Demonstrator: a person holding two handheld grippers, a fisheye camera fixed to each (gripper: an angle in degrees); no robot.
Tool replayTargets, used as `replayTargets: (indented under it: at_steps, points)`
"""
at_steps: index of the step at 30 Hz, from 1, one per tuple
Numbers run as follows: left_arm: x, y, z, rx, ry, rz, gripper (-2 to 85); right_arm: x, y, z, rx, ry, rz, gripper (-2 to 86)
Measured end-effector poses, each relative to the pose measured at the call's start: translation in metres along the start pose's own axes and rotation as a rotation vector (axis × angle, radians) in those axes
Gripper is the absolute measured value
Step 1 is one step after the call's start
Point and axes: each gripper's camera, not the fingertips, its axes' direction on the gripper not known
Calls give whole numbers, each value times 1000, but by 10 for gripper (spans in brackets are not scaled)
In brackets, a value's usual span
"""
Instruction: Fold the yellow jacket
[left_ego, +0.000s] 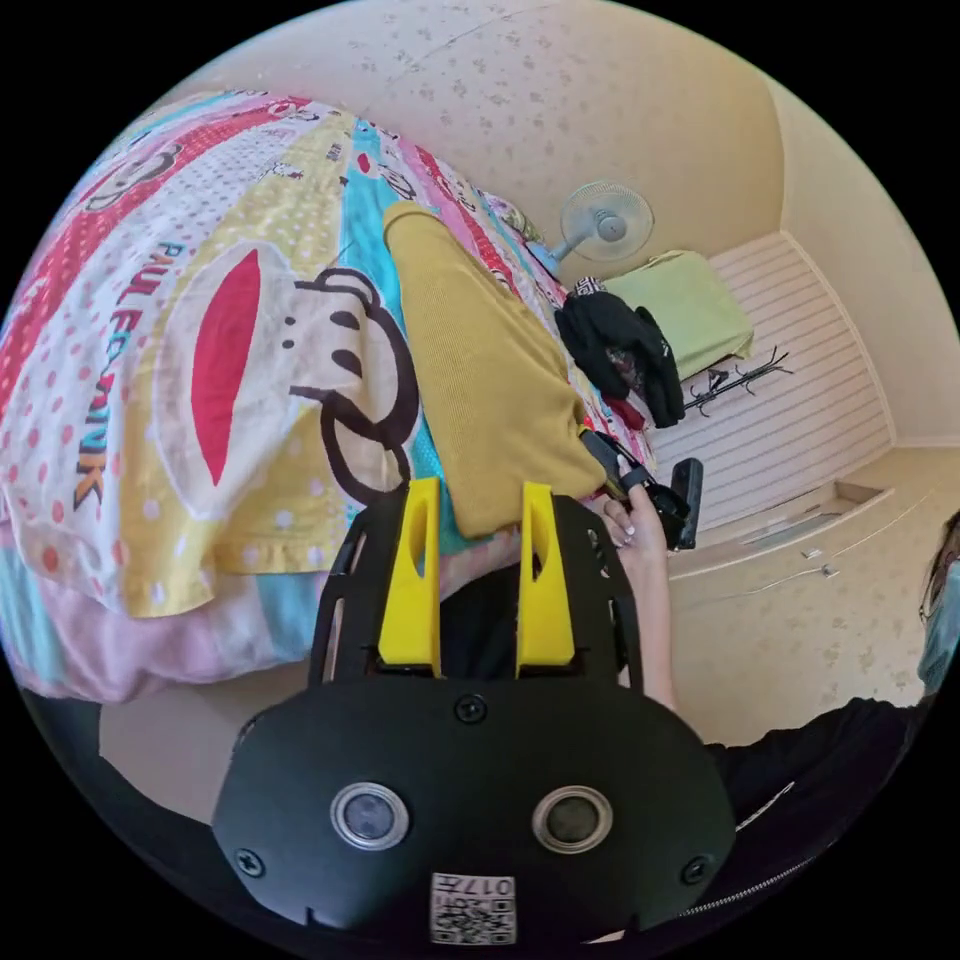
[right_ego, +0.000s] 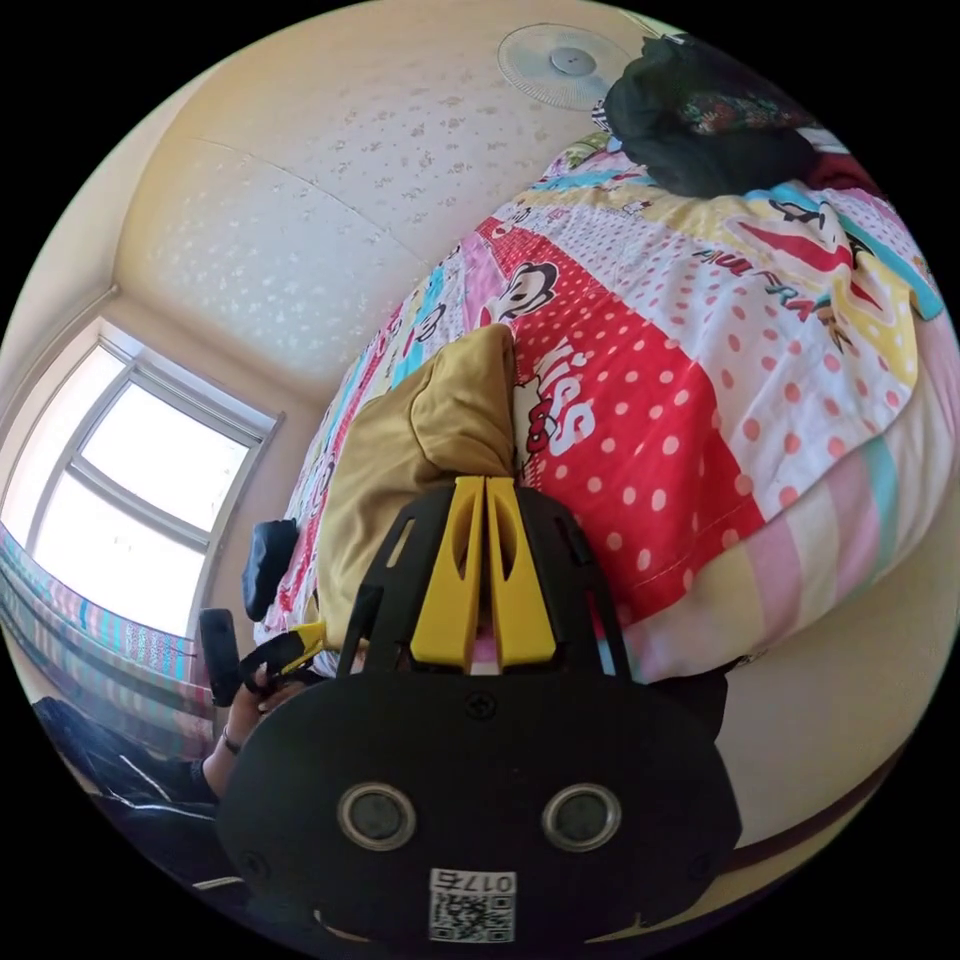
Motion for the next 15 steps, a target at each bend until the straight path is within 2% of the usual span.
replayTargets:
  at_steps: [2,8,12,15]
  points:
    - [-29,-2,1,8,157,-107,109,8,-3,-4,1,-24,10,5]
    - [-66,-19,0,-22,438,-292,67,36,-12,-36,70,-171,36,22]
    - [-57,-36,-12,-8,476,-299,66,65,3,-92,306,-404,211,107]
    - [-48,-51,-22,-28,422,-264,66,82,19,-101,309,-578,415,170]
